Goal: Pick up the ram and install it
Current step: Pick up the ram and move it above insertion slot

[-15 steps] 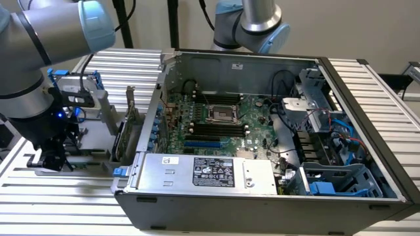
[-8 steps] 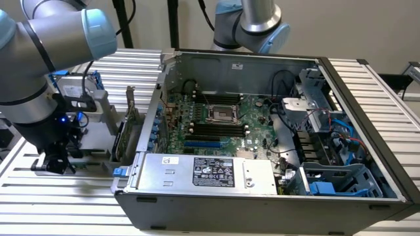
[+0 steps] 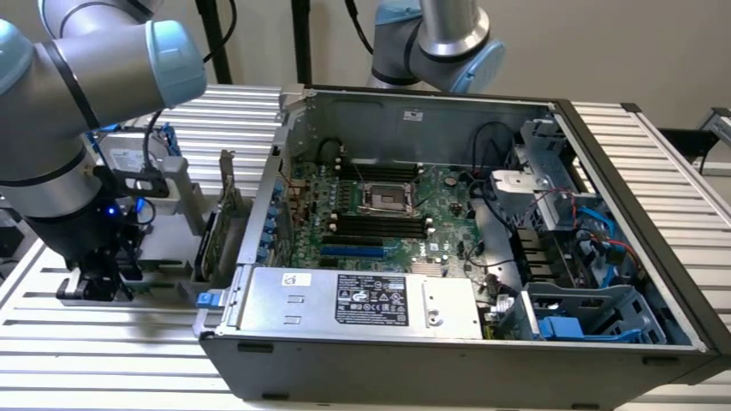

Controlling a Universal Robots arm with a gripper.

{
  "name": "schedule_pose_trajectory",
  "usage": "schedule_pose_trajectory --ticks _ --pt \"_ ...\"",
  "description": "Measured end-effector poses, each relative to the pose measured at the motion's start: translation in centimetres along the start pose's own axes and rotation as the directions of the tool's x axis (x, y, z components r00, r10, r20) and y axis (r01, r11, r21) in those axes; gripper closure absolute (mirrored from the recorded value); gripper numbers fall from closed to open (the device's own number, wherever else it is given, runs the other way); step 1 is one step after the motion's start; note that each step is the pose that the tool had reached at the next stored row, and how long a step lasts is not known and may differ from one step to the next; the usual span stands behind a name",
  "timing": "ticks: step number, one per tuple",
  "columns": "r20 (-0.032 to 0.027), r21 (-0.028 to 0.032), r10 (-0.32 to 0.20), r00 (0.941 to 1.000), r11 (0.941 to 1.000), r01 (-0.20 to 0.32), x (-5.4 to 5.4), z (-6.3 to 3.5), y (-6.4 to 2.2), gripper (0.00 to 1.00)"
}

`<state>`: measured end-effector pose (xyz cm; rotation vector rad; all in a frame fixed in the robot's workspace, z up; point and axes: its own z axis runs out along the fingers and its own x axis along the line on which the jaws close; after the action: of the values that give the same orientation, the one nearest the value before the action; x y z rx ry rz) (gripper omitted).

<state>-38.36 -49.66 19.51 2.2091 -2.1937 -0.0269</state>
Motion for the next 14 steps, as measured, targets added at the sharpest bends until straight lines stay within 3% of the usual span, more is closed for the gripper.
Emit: schedule_pose_trajectory --ticks 2,3,9,10,14 --pt "0.0001 -0.0008 0.000 1.0000 1.0000 0.000 0.00 0.00 0.00 0.63" --pt "0.0000 -0.0010 0.000 1.0000 1.0000 0.000 0.00 0.00 0.00 0.71" --pt "0.0001 -0.0011 -0.001 1.0000 1.0000 0.001 0.00 0.01 0.00 0.73" --pt "0.0001 -0.0011 -0.002 1.0000 1.0000 0.002 0.00 0.01 0.00 0.80" --pt "-0.0001 -0.0010 -0.008 1.0000 1.0000 0.008 0.00 0.01 -0.01 0.80"
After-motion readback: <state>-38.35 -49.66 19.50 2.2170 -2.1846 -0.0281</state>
